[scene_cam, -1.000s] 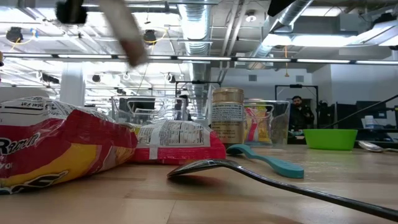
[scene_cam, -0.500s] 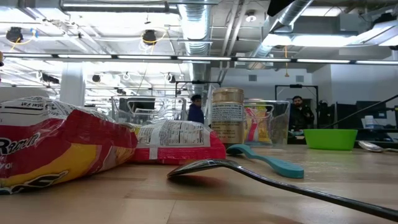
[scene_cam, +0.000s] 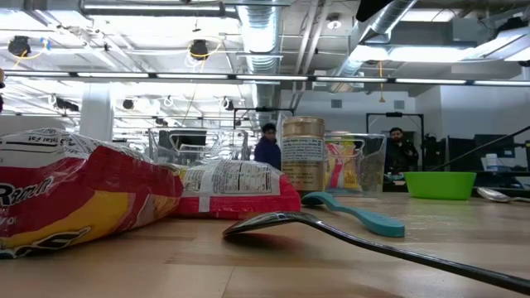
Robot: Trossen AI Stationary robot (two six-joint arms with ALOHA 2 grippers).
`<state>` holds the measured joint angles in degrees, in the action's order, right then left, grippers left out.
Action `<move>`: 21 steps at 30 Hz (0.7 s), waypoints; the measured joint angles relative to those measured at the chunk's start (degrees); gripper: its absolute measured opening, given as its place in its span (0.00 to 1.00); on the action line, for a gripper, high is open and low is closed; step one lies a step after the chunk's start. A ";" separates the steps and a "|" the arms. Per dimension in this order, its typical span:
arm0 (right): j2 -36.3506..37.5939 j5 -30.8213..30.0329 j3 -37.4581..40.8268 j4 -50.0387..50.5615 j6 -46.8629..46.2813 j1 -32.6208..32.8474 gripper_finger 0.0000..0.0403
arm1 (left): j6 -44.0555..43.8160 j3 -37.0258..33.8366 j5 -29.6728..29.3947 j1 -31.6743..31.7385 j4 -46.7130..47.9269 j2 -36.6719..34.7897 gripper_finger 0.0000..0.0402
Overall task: Pick & Place Food Item
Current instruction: Put the orange seasoning pack into the left transparent bin
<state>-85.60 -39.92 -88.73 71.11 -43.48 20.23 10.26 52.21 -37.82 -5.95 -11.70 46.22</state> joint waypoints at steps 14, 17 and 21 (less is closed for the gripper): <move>0.00 0.02 0.00 0.00 0.00 0.00 0.00 | -0.20 0.02 17.19 20.66 1.77 7.08 0.00; 0.00 0.02 0.00 0.00 -0.01 0.00 0.00 | -1.78 0.02 19.56 23.22 3.89 9.81 0.00; 0.00 0.02 0.00 0.02 0.00 0.00 0.00 | -6.50 0.02 22.04 26.66 8.40 12.78 0.00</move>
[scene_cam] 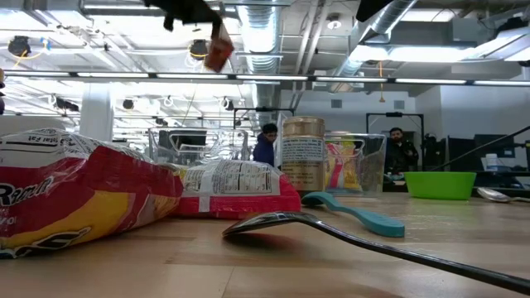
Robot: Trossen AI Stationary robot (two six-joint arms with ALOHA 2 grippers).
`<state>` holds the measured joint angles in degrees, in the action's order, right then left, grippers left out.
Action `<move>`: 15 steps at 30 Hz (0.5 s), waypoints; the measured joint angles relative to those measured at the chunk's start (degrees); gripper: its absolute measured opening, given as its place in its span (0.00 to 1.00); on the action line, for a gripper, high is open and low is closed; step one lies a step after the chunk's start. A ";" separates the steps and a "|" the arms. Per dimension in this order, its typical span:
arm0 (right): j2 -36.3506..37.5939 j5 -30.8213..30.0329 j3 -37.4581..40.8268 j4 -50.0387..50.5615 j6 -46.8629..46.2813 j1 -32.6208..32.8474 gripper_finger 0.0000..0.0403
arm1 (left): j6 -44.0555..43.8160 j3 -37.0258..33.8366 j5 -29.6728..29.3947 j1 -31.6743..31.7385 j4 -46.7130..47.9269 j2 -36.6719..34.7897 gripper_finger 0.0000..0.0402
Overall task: Pick & Place Food Item
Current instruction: Put the orange seasoning pack into the left transparent bin
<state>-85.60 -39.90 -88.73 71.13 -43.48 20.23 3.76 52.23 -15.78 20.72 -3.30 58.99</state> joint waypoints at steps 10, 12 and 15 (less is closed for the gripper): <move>0.01 0.02 0.00 0.00 0.46 -0.01 0.00 | -13.37 0.00 10.31 7.07 10.24 7.00 0.00; 0.02 0.01 0.00 0.02 0.44 0.00 0.00 | -15.09 0.00 11.75 8.23 11.58 8.51 0.00; 0.01 0.00 0.00 0.02 0.46 0.00 0.00 | -17.15 0.00 13.18 10.02 13.21 10.69 0.00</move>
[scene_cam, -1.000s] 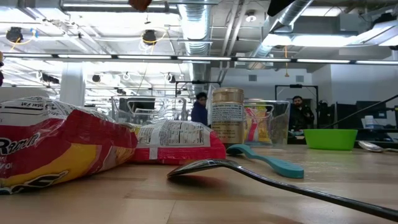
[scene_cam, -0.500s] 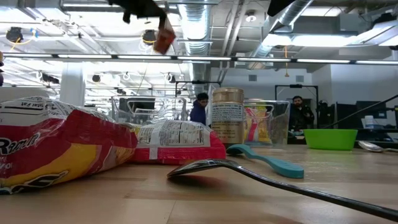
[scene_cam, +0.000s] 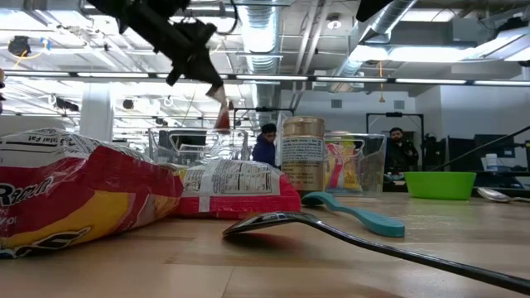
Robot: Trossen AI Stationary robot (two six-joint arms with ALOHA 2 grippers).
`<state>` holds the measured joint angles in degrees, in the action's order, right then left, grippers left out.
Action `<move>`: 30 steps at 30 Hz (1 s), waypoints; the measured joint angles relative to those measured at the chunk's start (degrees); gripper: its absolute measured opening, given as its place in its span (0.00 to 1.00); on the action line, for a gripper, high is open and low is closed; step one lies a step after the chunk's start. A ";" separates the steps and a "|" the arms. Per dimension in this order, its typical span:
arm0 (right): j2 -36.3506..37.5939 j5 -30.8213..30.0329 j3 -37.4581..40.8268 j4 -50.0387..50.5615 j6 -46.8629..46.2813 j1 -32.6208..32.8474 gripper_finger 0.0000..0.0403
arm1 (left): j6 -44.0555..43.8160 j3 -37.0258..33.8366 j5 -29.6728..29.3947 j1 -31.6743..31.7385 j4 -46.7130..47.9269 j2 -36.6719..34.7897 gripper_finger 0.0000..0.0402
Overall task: Pick & Place Food Item
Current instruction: Put the orange seasoning pack into the left transparent bin
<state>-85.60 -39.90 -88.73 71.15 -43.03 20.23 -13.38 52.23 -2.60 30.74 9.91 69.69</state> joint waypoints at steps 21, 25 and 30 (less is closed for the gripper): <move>0.00 0.01 0.00 -0.02 0.13 -0.01 0.00 | -6.78 0.00 2.57 7.23 12.60 5.03 0.00; -0.01 0.00 0.00 -0.02 0.11 -0.02 0.00 | -7.06 0.00 2.55 7.56 12.81 5.03 0.00; 0.01 0.00 0.00 -0.02 0.01 -0.02 0.00 | -7.10 0.00 3.62 7.56 14.32 5.03 0.00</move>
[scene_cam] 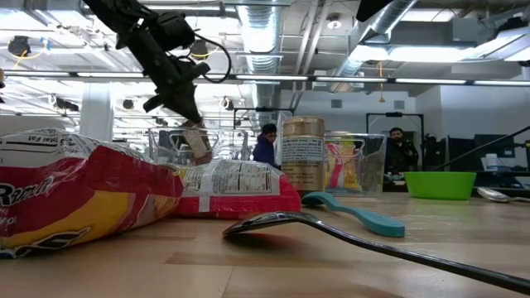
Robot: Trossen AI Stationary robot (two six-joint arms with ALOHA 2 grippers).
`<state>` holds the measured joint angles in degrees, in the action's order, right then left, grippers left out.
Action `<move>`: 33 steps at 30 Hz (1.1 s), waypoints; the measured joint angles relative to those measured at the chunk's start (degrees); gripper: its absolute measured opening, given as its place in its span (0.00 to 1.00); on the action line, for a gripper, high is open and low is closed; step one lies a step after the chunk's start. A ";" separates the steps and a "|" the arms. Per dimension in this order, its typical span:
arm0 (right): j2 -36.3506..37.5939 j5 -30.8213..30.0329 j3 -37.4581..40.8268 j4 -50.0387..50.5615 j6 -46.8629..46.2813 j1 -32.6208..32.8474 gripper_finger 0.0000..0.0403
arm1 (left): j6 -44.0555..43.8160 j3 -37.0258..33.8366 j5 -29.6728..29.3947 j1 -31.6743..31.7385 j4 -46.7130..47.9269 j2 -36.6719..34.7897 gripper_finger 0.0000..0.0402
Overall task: Pick & Place Food Item
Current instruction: Put the orange seasoning pack into the left transparent bin
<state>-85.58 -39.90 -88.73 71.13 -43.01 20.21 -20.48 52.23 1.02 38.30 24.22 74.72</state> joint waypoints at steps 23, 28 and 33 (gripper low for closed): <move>-0.02 0.00 0.00 -0.02 -0.04 0.00 0.00 | -2.49 -0.02 0.48 -0.01 1.38 3.87 0.00; 0.00 -0.02 0.00 -0.02 -0.04 0.00 0.00 | -2.49 -0.02 0.46 -0.01 1.37 3.87 0.00; -0.02 -0.02 0.00 -0.02 -0.04 0.01 0.00 | -2.48 -0.02 0.47 0.00 1.38 3.87 0.00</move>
<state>-85.60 -39.92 -88.73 71.11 -43.05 20.22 -22.96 52.21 1.50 38.30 25.61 78.59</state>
